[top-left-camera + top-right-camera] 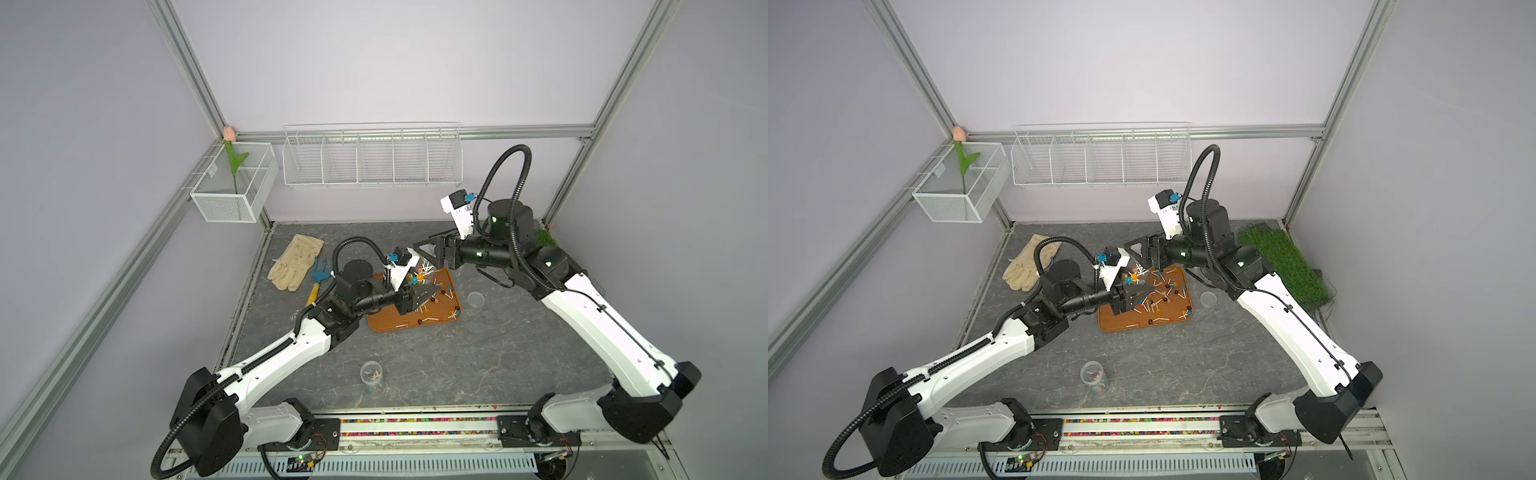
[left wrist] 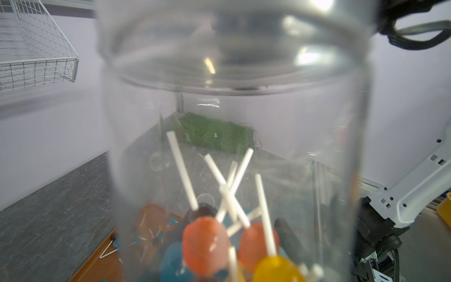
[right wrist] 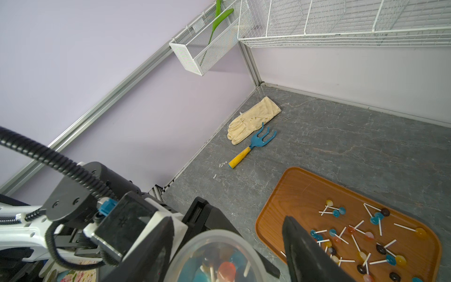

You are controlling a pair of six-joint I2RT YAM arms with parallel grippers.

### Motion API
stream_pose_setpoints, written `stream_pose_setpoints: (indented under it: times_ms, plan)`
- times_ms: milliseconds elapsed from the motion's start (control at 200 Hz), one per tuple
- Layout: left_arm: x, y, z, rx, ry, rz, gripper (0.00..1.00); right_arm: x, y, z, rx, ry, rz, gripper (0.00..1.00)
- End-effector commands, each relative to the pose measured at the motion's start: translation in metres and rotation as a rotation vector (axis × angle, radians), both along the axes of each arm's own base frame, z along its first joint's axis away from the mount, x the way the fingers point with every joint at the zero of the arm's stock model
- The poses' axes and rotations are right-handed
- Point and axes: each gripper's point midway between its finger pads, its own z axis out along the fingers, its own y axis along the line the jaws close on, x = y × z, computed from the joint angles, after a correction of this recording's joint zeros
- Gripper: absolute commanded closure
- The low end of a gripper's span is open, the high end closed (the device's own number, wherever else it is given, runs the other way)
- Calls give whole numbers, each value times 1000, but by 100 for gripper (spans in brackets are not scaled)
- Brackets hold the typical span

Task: Pour the candies out of the jar
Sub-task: Unscrew the lid from the jar.

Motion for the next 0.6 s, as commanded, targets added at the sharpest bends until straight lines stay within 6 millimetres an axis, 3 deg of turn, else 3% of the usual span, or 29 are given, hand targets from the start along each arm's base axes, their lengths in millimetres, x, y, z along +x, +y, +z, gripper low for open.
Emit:
stream_pose_setpoints:
  times_ms: [0,375,600]
  plan:
    - [-2,1,16,-42,-48,4,62,-3,3,-1,-3,5,20,26]
    - [-4,4,19,-46,-51,8,62,-5,7,-3,-2,-1,54,48]
    - [-18,3,23,-50,-36,-67,62,-19,7,23,45,-113,178,51]
